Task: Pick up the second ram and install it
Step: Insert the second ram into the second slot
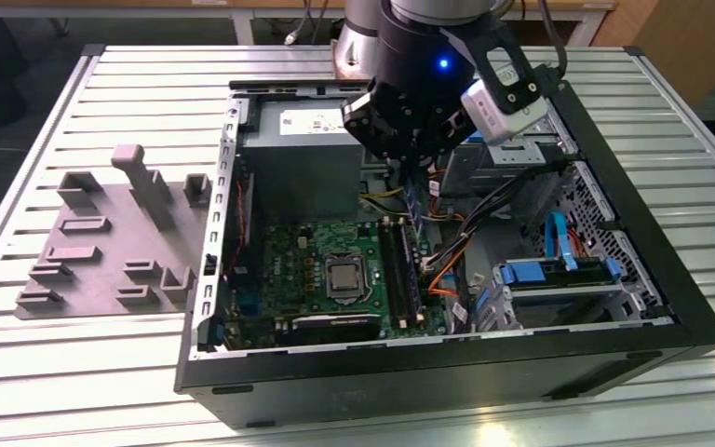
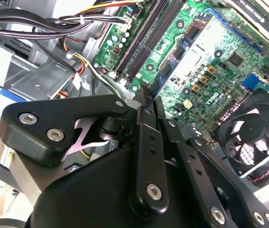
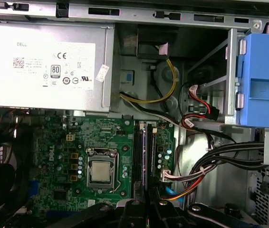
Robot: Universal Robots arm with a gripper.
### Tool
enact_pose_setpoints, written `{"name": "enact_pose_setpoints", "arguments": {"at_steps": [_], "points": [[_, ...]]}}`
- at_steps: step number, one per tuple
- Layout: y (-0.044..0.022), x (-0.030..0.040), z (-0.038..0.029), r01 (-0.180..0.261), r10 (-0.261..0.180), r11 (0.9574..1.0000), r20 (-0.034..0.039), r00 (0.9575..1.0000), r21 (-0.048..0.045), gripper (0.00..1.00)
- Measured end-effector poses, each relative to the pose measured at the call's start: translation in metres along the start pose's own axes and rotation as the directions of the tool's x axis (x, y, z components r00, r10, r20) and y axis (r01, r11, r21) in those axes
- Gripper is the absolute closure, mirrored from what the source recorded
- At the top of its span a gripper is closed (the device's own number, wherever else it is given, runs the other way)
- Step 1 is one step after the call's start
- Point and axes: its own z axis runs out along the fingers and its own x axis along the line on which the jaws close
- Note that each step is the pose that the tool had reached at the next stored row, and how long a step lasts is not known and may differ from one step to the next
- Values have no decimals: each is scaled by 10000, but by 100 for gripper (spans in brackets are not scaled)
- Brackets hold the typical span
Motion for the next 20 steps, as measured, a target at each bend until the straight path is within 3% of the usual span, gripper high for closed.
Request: {"name": "enact_pose_setpoints", "arguments": {"at_steps": [11,20], "points": [[0,0,3,-1,1,10000,0,10000,-1,86],[-8,1,152,-12,12,10000,0,10000,0,86]]}}
